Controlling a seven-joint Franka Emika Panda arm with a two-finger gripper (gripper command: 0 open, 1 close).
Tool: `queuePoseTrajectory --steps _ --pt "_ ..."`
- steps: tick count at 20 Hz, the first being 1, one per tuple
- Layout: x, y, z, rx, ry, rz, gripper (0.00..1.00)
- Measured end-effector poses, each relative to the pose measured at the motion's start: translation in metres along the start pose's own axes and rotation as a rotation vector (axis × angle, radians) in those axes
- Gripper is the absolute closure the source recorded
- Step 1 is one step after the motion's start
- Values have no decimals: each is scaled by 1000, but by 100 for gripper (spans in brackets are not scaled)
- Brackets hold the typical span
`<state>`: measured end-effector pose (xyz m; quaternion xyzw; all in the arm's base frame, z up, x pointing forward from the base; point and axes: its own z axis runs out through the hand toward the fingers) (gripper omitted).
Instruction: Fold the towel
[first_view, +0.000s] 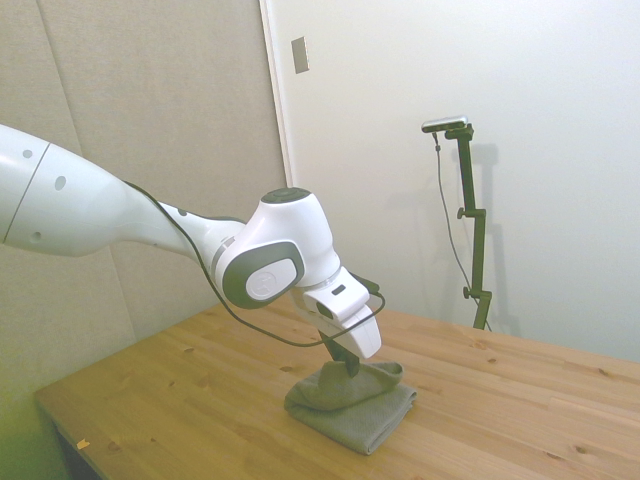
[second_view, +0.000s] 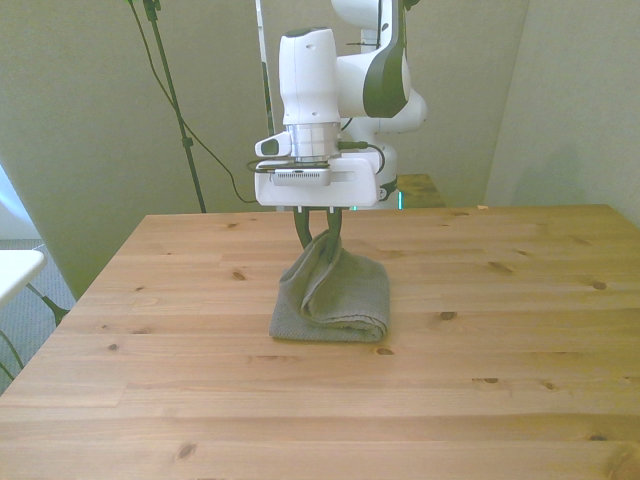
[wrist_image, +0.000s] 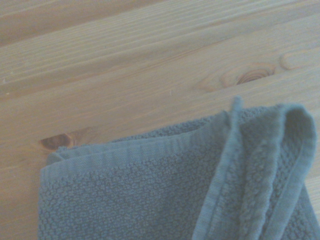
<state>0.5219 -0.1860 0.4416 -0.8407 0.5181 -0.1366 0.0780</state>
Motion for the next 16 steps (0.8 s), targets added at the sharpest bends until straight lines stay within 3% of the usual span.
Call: queuePoseTrajectory --steps 4,8,16 --pt "-10 2 -41 14 -3 -25 0" --pt "-44 12 -78 -47 -14 -63 0" --pt "-163 32 -83 -151 -27 -115 0"
